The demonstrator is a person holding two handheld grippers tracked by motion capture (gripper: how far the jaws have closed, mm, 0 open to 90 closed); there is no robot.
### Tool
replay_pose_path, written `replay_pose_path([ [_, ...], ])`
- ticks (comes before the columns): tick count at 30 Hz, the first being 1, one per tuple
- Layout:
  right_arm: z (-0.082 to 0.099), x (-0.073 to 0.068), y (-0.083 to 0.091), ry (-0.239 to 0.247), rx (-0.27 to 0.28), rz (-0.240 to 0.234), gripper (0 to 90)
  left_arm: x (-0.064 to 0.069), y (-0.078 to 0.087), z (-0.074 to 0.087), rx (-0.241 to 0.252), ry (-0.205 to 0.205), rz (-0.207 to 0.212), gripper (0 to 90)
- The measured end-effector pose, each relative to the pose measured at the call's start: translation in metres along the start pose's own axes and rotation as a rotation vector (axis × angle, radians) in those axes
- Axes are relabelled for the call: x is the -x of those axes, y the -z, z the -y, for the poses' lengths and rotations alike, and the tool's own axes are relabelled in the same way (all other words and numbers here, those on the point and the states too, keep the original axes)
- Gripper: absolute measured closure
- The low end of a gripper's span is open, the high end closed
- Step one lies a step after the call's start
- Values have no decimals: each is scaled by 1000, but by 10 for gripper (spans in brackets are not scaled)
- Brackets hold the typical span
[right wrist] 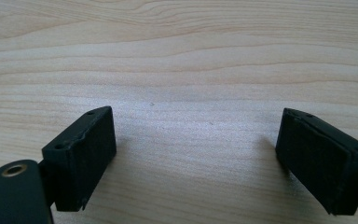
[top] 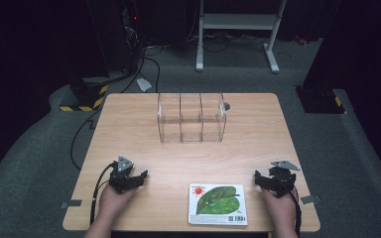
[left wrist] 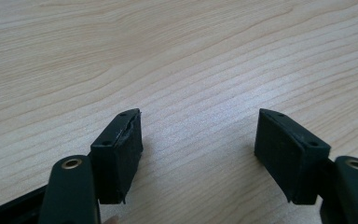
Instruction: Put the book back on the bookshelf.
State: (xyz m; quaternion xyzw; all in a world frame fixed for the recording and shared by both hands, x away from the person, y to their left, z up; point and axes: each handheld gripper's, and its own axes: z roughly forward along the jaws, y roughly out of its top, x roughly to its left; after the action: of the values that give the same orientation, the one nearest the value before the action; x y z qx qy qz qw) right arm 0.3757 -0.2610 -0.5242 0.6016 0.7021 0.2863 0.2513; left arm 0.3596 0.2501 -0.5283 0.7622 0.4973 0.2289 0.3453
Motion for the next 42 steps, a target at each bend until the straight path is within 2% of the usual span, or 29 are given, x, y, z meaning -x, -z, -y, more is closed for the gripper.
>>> replay_pose_path([
  [22, 0, 0, 0, 0, 1, 1, 132, 0, 0, 0, 0, -3, 0, 321],
  [24, 1, -1, 1, 4, 8, 9, 142, 2, 1, 0, 5, -15, -11, 323],
  [25, 0, -1, 1, 0, 6, 9, 147, 4, 1, 1, 9, -33, -24, 325],
  [31, 0, 0, 2, 6, 5, 3, 196, 11, 3, -1, -5, -26, -40, 346],
  [32, 0, -1, 3, 29, 11, 7, 199, 13, 3, -1, -8, -17, -33, 346],
  [35, 0, -3, 6, 56, 28, 17, 206, 17, 5, -3, 8, -9, -16, 347],
  [37, 0, -3, 7, 53, 31, 14, 206, 19, 6, -4, 14, -12, -12, 348],
  [39, 0, -3, 11, 32, 36, -14, 217, 27, 8, -6, 21, -3, 22, 352],
  [40, 0, -4, 13, 38, 43, -18, 220, 32, 9, -7, 24, -7, 42, 351],
  [42, 0, -6, 17, 24, 50, -41, 230, 45, 11, -9, 40, -36, 64, 349],
])
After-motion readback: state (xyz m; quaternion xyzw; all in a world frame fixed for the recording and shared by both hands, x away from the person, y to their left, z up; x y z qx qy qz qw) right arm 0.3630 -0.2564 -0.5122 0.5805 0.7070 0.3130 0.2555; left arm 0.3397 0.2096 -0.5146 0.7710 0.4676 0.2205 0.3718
